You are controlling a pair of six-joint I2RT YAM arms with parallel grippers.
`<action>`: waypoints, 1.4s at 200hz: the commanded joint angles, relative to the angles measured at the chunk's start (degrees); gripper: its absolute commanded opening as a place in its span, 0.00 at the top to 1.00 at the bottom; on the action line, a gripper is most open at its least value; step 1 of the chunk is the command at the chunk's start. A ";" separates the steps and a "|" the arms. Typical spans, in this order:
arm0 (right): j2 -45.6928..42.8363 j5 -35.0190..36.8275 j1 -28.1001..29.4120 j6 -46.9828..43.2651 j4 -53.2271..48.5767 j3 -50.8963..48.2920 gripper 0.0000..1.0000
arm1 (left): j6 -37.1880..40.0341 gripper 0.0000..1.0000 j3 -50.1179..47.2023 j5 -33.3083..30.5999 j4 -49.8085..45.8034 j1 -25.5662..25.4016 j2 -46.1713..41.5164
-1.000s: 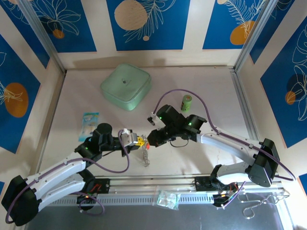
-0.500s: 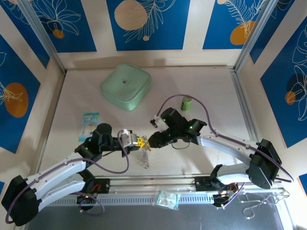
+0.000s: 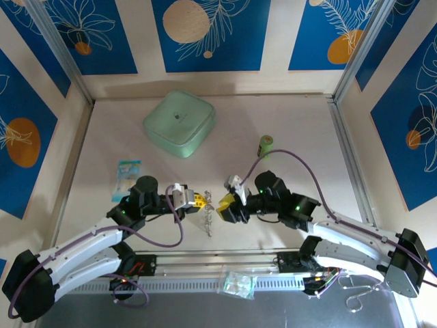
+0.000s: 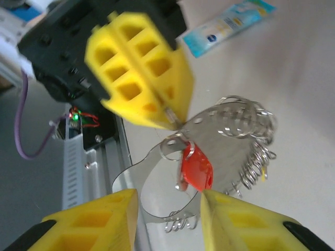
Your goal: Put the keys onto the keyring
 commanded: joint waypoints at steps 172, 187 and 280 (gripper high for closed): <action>8.85 -9.58 -2.60 -13.70 15.24 1.46 0.88 | 0.28 1.00 -0.11 3.39 2.92 -0.36 0.52; 9.04 -10.07 -2.59 -14.55 14.33 2.04 0.96 | 0.35 1.00 -0.03 3.01 2.80 -0.36 0.57; 10.27 -5.14 -1.29 -27.06 -9.28 12.13 1.00 | 6.05 0.76 6.11 0.02 -12.22 -0.40 1.45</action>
